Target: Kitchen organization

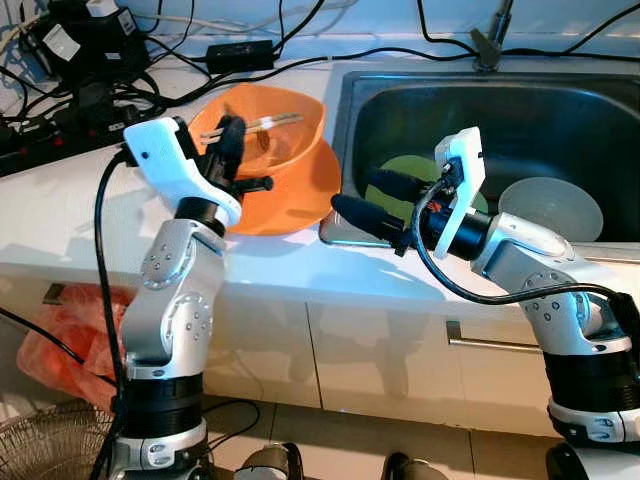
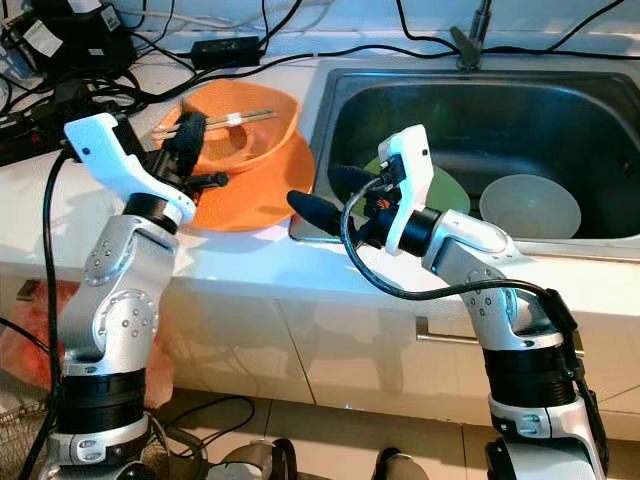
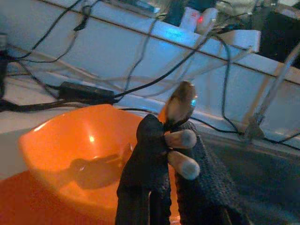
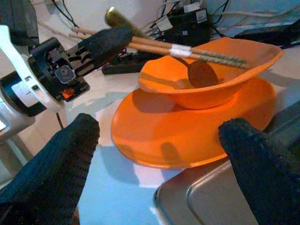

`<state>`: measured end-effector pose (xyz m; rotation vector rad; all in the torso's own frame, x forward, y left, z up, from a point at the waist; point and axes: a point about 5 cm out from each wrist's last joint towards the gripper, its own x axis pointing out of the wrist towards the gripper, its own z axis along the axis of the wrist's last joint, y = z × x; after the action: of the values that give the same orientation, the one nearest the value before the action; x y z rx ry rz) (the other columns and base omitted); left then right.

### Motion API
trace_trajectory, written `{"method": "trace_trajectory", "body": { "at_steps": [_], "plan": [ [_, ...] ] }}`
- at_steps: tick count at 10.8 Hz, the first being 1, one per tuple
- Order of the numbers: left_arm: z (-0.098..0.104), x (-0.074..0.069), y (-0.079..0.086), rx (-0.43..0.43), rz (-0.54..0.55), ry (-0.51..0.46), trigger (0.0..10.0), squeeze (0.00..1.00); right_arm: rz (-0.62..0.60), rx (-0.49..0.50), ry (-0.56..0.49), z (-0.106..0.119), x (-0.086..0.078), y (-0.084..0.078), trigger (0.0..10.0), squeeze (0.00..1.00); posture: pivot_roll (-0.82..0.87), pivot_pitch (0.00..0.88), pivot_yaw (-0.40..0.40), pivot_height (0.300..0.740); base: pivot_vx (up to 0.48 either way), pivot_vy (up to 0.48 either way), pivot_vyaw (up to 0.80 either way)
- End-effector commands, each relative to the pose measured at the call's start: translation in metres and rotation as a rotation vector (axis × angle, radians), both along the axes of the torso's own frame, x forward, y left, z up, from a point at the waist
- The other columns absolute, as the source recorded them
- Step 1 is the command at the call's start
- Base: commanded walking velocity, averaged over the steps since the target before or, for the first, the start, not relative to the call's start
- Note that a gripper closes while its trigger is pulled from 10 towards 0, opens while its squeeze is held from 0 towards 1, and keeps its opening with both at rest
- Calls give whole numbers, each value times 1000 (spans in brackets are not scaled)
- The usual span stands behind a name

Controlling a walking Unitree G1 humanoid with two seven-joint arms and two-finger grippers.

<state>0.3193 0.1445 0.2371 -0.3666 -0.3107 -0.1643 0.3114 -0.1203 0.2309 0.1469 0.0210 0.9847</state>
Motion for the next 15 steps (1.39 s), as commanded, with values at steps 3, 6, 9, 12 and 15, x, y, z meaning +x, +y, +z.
{"method": "trace_trajectory", "body": {
  "at_steps": [3,6,9,12,15],
  "plan": [
    [-28,7,39,-69,218,156,1412,0,-6,-5,-6,-1,1,0,10000,0,50,117,89,740,0,0,0],
    [-35,10,40,-82,195,189,9529,0,-14,-7,-5,-1,2,-1,10000,0,48,120,87,740,0,0,0],
    [-23,14,33,-97,126,152,10000,1000,-19,-9,-7,-1,2,-2,10000,0,46,121,84,740,0,0,0],
    [-17,16,28,-111,80,149,10000,671,-22,-10,-8,-1,3,-2,10000,0,47,121,82,740,0,0,0],
    [-10,16,23,-125,43,150,10000,0,-25,-10,-9,0,4,-2,10000,0,49,122,81,740,0,0,0]
  ]
}}
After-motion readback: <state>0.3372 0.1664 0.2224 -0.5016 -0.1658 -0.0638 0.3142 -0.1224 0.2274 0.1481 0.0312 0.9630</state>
